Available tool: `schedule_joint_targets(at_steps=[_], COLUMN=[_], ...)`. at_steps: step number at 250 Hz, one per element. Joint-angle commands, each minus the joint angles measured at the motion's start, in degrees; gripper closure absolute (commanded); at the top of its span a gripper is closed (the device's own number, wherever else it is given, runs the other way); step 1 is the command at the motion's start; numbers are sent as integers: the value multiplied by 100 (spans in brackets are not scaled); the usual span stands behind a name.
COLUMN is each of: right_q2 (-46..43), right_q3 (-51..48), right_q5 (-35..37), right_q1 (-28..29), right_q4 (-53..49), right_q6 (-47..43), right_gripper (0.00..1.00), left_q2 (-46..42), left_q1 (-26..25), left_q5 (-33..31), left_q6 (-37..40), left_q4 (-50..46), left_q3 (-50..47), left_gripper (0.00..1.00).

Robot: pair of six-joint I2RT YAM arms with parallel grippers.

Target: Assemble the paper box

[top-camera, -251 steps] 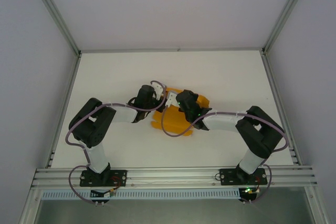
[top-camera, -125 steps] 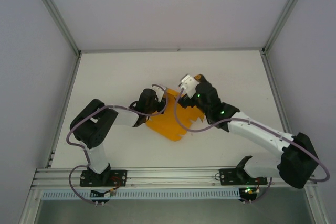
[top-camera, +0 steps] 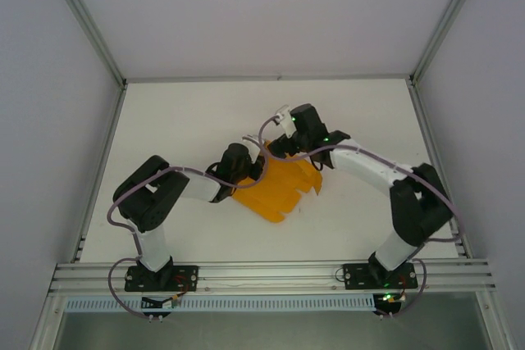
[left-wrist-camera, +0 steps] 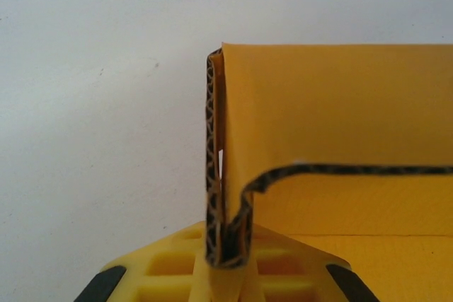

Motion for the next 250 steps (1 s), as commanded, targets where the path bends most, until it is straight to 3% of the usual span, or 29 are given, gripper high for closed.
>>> schedule_joint_targets(at_steps=[1, 30, 137, 197, 212, 250], right_q2=[199, 416, 537, 513, 493, 437], right_q3=[115, -3, -289, -332, -340, -340], right_q5=[-355, -327, -207, -240, -258, -361], right_q1=[24, 22, 25, -25, -35, -69], right_q4=[-227, -290, -411, -393, -397, -390], right_q6=[-220, -292, -152, -118, -106, -73], right_gripper=[5, 7, 11, 11, 11, 11], left_q2=[143, 153, 139, 175, 226, 500], left_q1=[-80, -93, -50, 178, 213, 291], left_q5=[-103, -95, -420, 234, 279, 243], left_q6=[53, -65, -555, -743, -788, -851], left_q4=[28, 70, 430, 690, 605, 40], left_q3=[-90, -146, 45, 84, 176, 541], left_gripper=[87, 80, 75, 70, 73, 97])
